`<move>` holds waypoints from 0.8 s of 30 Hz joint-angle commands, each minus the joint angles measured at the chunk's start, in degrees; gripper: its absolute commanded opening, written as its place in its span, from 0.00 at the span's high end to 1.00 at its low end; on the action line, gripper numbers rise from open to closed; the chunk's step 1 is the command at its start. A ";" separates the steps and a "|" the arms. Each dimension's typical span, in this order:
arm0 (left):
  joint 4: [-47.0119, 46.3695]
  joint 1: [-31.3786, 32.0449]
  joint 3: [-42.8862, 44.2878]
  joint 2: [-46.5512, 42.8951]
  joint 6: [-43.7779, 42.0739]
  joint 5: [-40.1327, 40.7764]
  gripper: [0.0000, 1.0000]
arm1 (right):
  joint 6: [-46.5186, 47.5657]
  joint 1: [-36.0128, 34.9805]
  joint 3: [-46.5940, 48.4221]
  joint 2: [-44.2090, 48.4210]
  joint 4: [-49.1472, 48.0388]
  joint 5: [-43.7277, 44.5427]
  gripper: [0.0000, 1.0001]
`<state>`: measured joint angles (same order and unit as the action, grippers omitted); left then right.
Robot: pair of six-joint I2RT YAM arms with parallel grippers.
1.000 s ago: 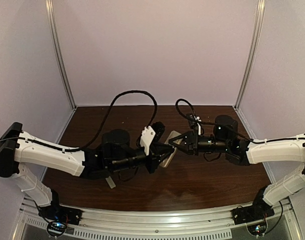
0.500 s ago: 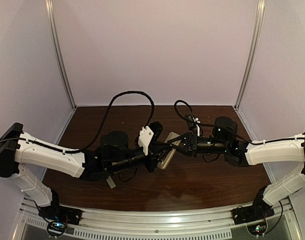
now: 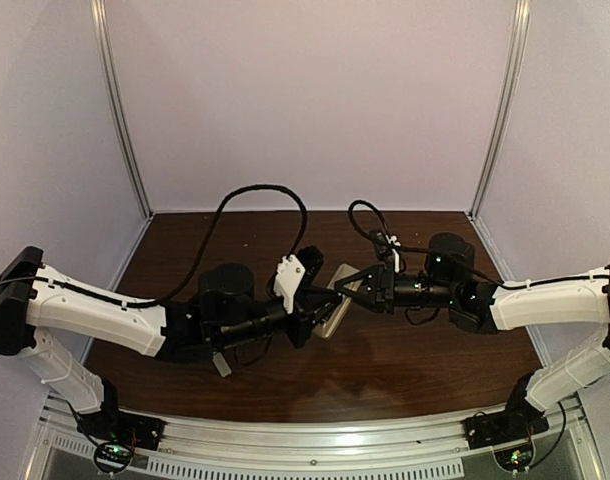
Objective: Load the batteries into the remote control
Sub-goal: Place the battery in the battery compartment.
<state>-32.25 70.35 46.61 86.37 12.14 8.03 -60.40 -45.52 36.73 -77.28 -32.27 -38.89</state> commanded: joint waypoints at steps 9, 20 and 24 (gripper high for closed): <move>6.75 -0.53 -0.59 -0.93 1.42 3.92 0.72 | 0.40 -0.27 2.38 0.30 -0.60 -1.36 1.00; 12.44 -0.50 2.78 -4.51 5.56 7.35 0.35 | 3.08 -0.27 2.91 0.32 3.03 -0.40 1.00; 16.33 -0.61 4.01 -7.32 10.44 8.97 0.17 | 5.28 -0.28 3.49 0.39 5.16 0.53 1.00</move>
<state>-19.33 70.17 47.88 82.65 17.32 14.26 -58.00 -45.43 38.06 -77.36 -28.16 -38.98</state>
